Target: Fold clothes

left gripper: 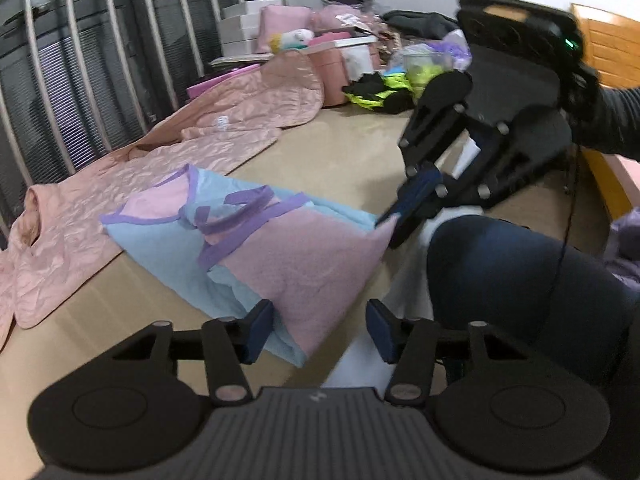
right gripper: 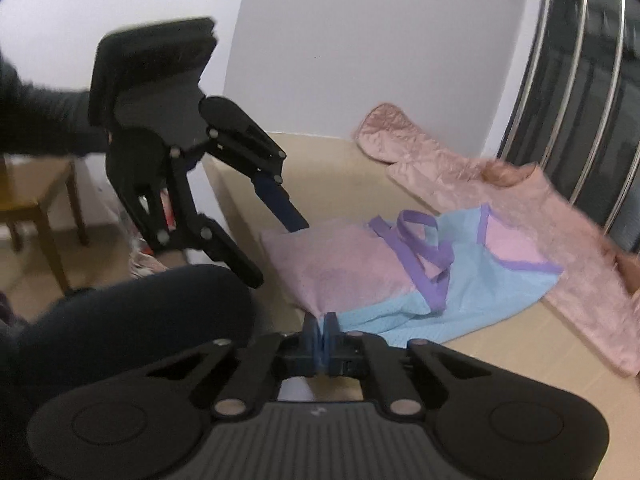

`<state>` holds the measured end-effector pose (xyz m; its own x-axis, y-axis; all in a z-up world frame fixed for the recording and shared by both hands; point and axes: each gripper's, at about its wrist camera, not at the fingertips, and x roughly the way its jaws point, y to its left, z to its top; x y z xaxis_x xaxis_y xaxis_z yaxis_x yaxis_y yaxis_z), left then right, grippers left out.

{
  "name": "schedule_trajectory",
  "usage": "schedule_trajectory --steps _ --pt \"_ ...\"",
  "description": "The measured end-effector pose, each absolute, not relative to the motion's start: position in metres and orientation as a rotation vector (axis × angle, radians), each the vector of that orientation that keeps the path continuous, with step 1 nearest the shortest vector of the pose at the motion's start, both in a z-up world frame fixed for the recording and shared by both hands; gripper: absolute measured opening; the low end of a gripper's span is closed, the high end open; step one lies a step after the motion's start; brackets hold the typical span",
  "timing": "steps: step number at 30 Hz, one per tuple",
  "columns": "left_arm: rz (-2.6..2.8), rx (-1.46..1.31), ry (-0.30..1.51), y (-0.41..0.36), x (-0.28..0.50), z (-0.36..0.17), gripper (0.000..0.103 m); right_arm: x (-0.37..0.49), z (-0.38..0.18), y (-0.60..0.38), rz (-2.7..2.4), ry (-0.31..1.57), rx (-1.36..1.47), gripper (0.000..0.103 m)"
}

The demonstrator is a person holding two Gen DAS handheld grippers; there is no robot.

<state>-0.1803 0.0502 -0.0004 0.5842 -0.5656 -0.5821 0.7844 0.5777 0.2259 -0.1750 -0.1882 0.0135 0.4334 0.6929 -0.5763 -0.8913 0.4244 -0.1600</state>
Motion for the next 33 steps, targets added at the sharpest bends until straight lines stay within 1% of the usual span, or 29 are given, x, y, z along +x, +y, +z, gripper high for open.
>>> schedule_trajectory --steps 2,7,8,9,10,11,15,19,21,23,27,28,29,30,32,33 --pt "-0.83 0.513 0.486 0.048 -0.182 -0.001 0.043 -0.172 0.017 -0.2 1.06 0.497 -0.412 0.002" --pt "-0.837 0.548 0.456 0.045 -0.19 -0.003 0.043 -0.164 0.028 -0.222 1.087 0.525 -0.252 0.002" --pt "-0.841 0.541 0.458 0.045 -0.189 -0.002 0.036 -0.162 0.031 -0.225 1.091 0.526 -0.223 0.002" --pt "-0.844 0.534 0.461 0.046 -0.187 -0.001 0.019 -0.16 0.034 -0.229 1.093 0.527 -0.194 0.002" --pt "-0.847 0.527 0.463 0.046 -0.186 0.0 0.009 -0.159 0.036 -0.233 1.096 0.529 -0.165 0.002" --pt "-0.853 0.515 0.469 0.046 -0.184 0.002 0.002 -0.158 0.037 -0.233 1.091 0.529 -0.164 0.002" --pt "-0.924 0.431 0.505 0.054 -0.169 0.025 0.002 -0.16 0.042 -0.229 1.088 0.527 -0.205 0.002" --pt "-1.002 0.352 0.556 0.061 -0.145 0.049 0.002 -0.146 0.062 -0.233 1.097 0.521 -0.178 0.002" --pt "-1.017 0.213 0.611 0.067 -0.113 0.054 0.002 -0.126 0.07 -0.235 1.078 0.541 -0.138 0.002" --pt "-1.014 0.089 0.659 0.071 -0.08 0.054 0.002 -0.1 0.074 -0.233 1.06 0.564 -0.11 0.003" --pt "-0.92 -0.039 0.716 0.077 -0.034 0.042 0.003 -0.04 0.069 -0.226 1.009 0.601 -0.016 0.003" --pt "-0.892 -0.072 0.73 0.078 -0.023 0.038 0.004 -0.027 0.065 -0.222 0.994 0.615 -0.012 0.003" --pt "-0.843 -0.112 0.747 0.08 -0.014 0.031 0.01 -0.017 0.06 -0.218 0.974 0.63 -0.014 0.004" --pt "-0.785 -0.156 0.775 0.083 -0.006 0.024 0.019 -0.007 0.053 -0.215 0.938 0.638 -0.005 0.007" --pt "-0.679 -0.254 0.842 0.091 0.004 0.011 0.033 0.011 0.039 -0.212 0.861 0.66 0.024 0.02" --pt "-0.662 -0.299 0.838 0.097 0.001 0.009 0.035 0.014 0.034 -0.214 0.836 0.668 0.035 0.024"
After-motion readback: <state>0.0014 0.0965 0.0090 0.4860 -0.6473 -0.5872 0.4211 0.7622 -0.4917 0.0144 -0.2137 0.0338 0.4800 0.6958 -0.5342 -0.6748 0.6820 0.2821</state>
